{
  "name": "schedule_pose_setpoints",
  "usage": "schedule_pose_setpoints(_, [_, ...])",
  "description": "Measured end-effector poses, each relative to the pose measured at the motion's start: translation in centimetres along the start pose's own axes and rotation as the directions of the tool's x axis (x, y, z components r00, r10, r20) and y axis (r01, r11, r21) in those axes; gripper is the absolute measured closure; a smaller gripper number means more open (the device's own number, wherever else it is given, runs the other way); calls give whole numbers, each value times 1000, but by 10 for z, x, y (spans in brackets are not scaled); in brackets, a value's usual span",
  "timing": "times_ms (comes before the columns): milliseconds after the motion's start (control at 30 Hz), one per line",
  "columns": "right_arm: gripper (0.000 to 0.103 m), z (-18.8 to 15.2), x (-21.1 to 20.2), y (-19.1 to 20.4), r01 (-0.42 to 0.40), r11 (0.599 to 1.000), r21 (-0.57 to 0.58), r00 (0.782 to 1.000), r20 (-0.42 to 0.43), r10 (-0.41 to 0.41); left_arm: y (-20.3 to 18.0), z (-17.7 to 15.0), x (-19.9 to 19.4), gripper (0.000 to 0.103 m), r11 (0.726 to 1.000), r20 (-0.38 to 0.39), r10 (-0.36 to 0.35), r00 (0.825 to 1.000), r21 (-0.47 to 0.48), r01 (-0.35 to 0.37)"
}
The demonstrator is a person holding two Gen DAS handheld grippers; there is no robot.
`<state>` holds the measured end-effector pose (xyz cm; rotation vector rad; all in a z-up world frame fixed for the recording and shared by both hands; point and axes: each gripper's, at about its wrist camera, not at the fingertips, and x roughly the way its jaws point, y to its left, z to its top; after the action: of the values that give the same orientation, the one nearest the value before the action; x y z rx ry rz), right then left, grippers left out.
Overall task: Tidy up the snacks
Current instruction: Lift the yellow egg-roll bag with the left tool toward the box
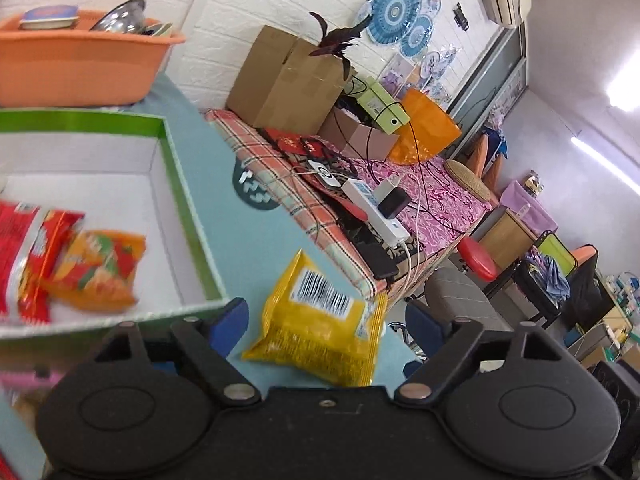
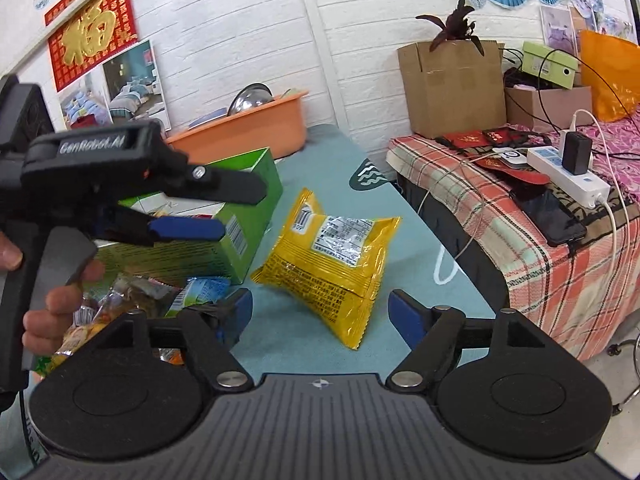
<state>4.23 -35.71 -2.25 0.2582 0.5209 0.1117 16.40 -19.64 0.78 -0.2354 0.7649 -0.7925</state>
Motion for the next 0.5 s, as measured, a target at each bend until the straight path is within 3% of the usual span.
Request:
schedule_pose_setpoints(200, [0,2,11,-10,-15,999,30,1000,-5,15,-9,17,36,0,994,-49,42,998,103,-36])
schedule_pose_setpoints(367, [0,2,16,-15,-27,999,39,1000,-8,27,-18,14,53,0,967,-53,117,992,233,-101])
schedule_pose_setpoints(467, [0,1,18,-19,-23,999,49,1000,-14,23,-25,11,61,0,967,-133,65,989,255,-29])
schedule_pose_setpoints(500, [0,0,17,-22,-22,998,55,1000,-14,23,-29,9,61,0,957,-118,84,989,286,-47])
